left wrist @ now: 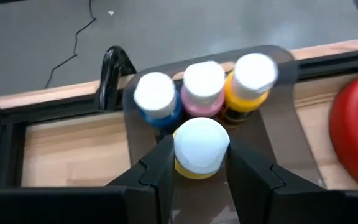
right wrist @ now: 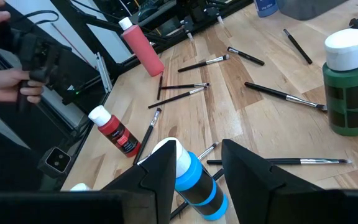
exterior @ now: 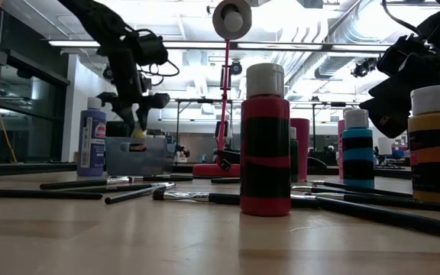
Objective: Pick & Place Paint Supplies
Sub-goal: Put the small light yellow black paint bottle into the bin
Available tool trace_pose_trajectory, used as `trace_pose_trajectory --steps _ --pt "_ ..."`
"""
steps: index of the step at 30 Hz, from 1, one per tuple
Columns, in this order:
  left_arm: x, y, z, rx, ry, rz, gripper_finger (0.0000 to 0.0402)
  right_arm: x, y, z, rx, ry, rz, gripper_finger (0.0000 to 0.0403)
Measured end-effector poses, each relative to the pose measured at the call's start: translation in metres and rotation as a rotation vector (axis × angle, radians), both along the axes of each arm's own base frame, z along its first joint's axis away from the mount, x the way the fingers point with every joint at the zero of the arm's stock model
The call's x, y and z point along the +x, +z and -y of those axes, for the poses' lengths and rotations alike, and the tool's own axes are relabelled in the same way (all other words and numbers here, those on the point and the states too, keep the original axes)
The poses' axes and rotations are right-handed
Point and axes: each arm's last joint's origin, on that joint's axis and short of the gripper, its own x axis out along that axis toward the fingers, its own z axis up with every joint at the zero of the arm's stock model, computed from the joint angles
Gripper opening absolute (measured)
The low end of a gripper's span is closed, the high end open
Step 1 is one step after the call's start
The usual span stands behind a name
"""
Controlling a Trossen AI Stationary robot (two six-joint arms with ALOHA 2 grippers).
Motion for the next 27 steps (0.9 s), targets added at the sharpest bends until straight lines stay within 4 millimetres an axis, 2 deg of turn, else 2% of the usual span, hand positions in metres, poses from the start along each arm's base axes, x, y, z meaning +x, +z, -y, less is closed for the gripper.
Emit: trace_pose_trajectory --steps 20,27 --pt "-0.012 -0.023 -0.005 -0.007 0.065 0.045 0.0116 0.0 0.0 0.0 0.0 0.0 0.0 0.0122" --pt "-0.013 -0.024 -0.005 0.009 0.071 0.03 0.0156 0.0 0.0 0.0 0.0 0.0 0.0 0.0122"
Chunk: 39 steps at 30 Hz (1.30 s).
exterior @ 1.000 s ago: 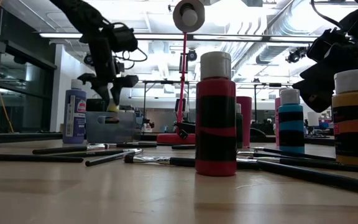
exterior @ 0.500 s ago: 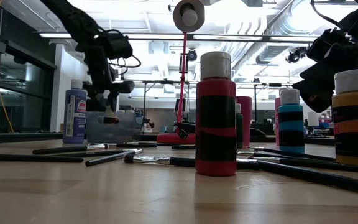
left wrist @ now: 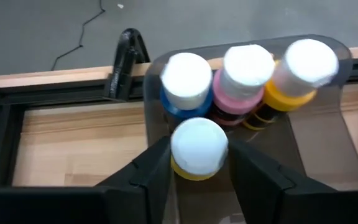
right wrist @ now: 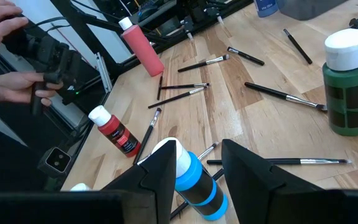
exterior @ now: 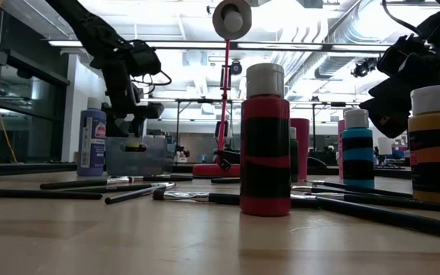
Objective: Pick & Place Paint Supplies
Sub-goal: Put the small light yellow black paint bottle into the bin, then put the small red black paint bottle into the bin
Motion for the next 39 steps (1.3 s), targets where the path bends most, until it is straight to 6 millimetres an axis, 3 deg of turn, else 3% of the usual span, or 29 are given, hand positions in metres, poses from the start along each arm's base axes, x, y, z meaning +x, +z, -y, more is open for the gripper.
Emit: trace_pose_trajectory --steps 7,13,23,32,39 --pt "-0.001 0.0 -0.001 0.032 0.028 -0.034 0.0204 0.0 0.0 0.0 0.0 0.0 0.0 0.0122" --pt "0.002 0.003 -0.002 0.069 -0.04 -0.07 0.022 0.0 0.0 0.0 0.0 0.0 0.0 0.0122" --pt "0.008 0.037 0.018 0.23 -0.242 -0.124 0.0223 0.0 0.0 0.0 0.0 -0.001 0.001 0.0122" --pt "0.024 0.069 0.077 0.386 -0.815 -0.264 0.0223 0.0 0.0 0.0 0.0 -0.001 0.0 0.0122" --pt "0.051 0.071 0.149 0.464 -1.546 -0.154 0.0223 0.0 0.0 0.0 0.0 0.0 0.001 0.0122"
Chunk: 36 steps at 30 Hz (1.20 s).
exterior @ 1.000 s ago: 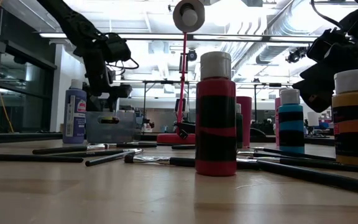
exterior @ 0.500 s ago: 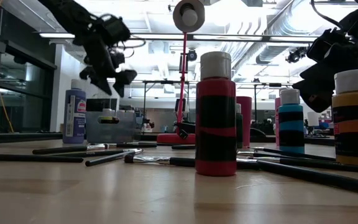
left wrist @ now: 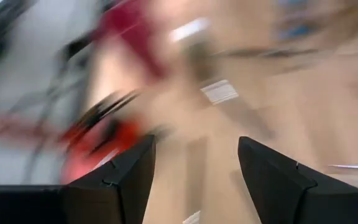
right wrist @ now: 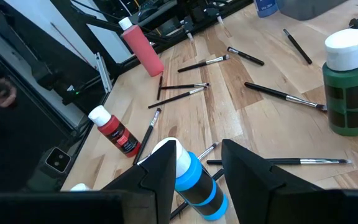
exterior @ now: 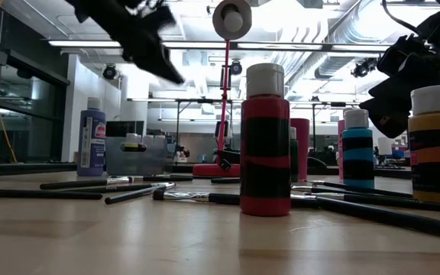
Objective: Pick & Place Paint Supplies
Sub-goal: Put the small red black paint bottle into the bin
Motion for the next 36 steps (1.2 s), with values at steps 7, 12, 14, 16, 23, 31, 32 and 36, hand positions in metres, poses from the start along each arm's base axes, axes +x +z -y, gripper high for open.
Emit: trace_pose_trajectory --steps 7,12,14,16,23,31,32,36 --pt "0.023 -0.019 0.072 -0.008 -0.384 -0.043 0.0223 0.0 0.0 0.0 0.0 0.0 -0.001 0.0122" --pt "0.04 -0.038 0.112 -0.031 -0.56 -0.023 0.0223 0.0 0.0 0.0 0.0 0.0 0.0 0.0122" --pt "0.049 -0.042 0.125 -0.051 -0.637 0.035 0.0223 0.0 0.0 0.0 0.0 0.0 -0.001 0.0122" --pt "0.055 -0.046 0.135 -0.067 -0.679 0.069 0.0223 0.0 0.0 0.0 0.0 0.0 0.0 0.0122" --pt "0.08 -0.072 0.154 -0.204 -0.64 0.113 0.0223 0.0 0.0 0.0 -0.001 0.0 0.004 0.0122" --pt "0.097 -0.093 0.168 -0.295 -0.601 0.089 0.0223 0.0 0.001 0.0 -0.001 0.0 0.007 0.0122" --pt "0.098 -0.095 0.169 -0.293 -0.6 0.092 0.0223 0.0 0.001 0.0 -0.001 0.0 0.006 0.0122" --pt "0.1 -0.103 0.169 -0.296 -0.581 0.071 0.0223 0.0 0.0 0.0 0.0 0.0 0.003 0.0122"
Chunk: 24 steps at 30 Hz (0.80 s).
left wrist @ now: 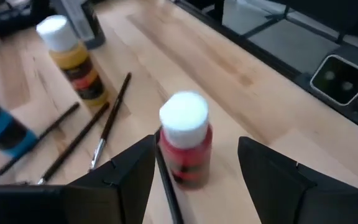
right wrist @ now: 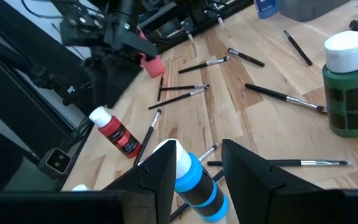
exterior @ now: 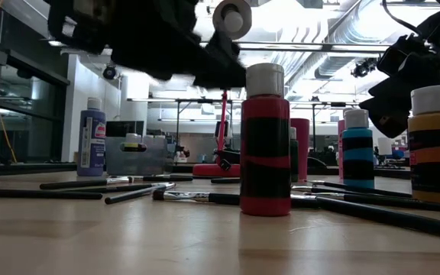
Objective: Pick & Place Paint Supplies
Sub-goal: Put the small red black paint bottle into the bin
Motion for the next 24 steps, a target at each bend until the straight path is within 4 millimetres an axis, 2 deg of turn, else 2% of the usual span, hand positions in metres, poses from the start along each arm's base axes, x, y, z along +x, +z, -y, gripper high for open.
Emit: trace_pose_trajectory --steps 6,14,24 --pt "0.002 -0.004 -0.001 -0.022 0.059 -0.024 0.0223 0.0 0.0 0.0 0.0 0.0 0.0 0.0122" --pt "0.004 -0.002 0.001 -0.046 0.04 0.008 0.0223 0.0 0.0 0.0 0.0 0.0 0.0 0.0122" --pt "0.015 -0.006 0.004 -0.065 0.048 -0.001 0.0223 0.0 0.0 0.0 0.0 0.0 0.0 0.0122"
